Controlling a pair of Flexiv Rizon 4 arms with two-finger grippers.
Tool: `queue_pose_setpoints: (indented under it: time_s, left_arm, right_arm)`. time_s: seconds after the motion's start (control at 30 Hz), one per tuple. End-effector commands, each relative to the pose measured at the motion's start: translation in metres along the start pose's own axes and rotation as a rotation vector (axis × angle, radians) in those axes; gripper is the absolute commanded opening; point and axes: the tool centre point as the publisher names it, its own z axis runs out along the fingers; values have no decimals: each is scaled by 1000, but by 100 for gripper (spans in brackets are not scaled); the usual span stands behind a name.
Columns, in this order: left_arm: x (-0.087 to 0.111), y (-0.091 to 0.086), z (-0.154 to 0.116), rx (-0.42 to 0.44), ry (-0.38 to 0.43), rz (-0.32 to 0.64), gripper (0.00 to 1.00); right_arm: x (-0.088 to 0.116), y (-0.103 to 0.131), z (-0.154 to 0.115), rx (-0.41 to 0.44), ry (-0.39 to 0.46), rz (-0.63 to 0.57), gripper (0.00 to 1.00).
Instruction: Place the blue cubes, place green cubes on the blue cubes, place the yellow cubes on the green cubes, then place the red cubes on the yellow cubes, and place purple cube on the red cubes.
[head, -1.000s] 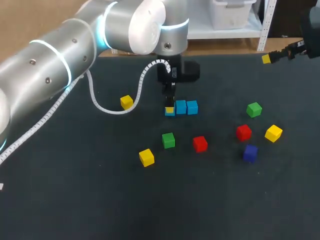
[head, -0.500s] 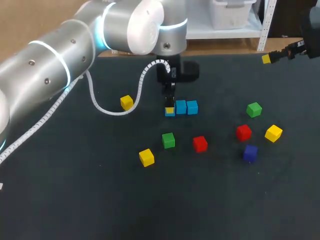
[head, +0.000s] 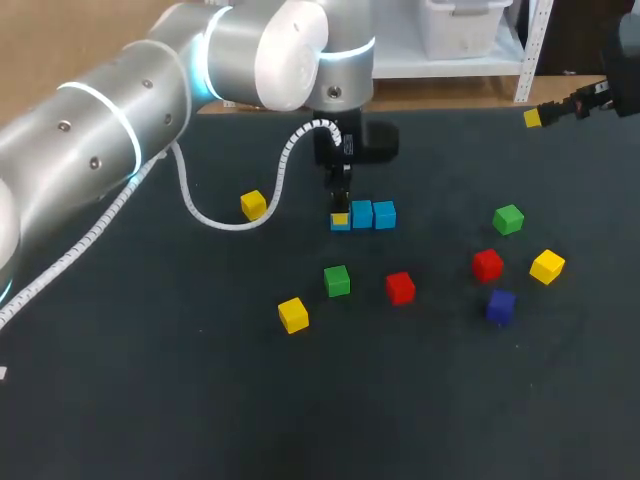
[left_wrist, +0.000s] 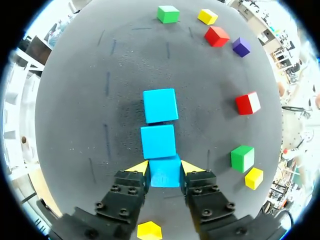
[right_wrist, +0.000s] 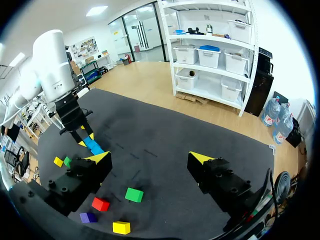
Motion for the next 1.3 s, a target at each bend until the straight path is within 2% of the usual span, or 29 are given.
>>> queue_pose_setpoints:
  time_s: [0.03,0.2,0.3,0.33,0.37,0.4,0.87,0.9,0.93,1.3]
  left_arm:
    - [-1,1,0,2,2,0,16]
    - [-1,1,1,6,6,3,27]
    - [-1,0,1,9,7,4,45]
    - [-1,0,1,10,8,5,75]
    - [-1,0,1,11,8,7,96]
    - [-1,0,1,11,8,7,100]
    - [14,1,-3,-9,4,-53,100]
    - [14,1,-3,-9,4,-55,96]
    - [13,1,-2,-9,2,-57,84]
    - [10,3,-1,-14,-5,-59,57]
  right_arm:
    - [0,-1,1,-4,-3,-1,100]
    - [0,-1,1,-4,-3,-1,100]
    - [0,-1,1,-4,-3,-1,100]
    - [0,-1,1,-4,-3,-1,100]
    - [0,-1,1,-4,-3,-1,100]
    - [0,-1,1,-4,-3,-1,100]
    - [0,-1,1,-4,-3,-1,100]
    - [0,-1,1,-4,-3,-1,100]
    - [0,-1,1,-4,-3,-1,100]
    - [0,-1,1,-4,-3,-1,100]
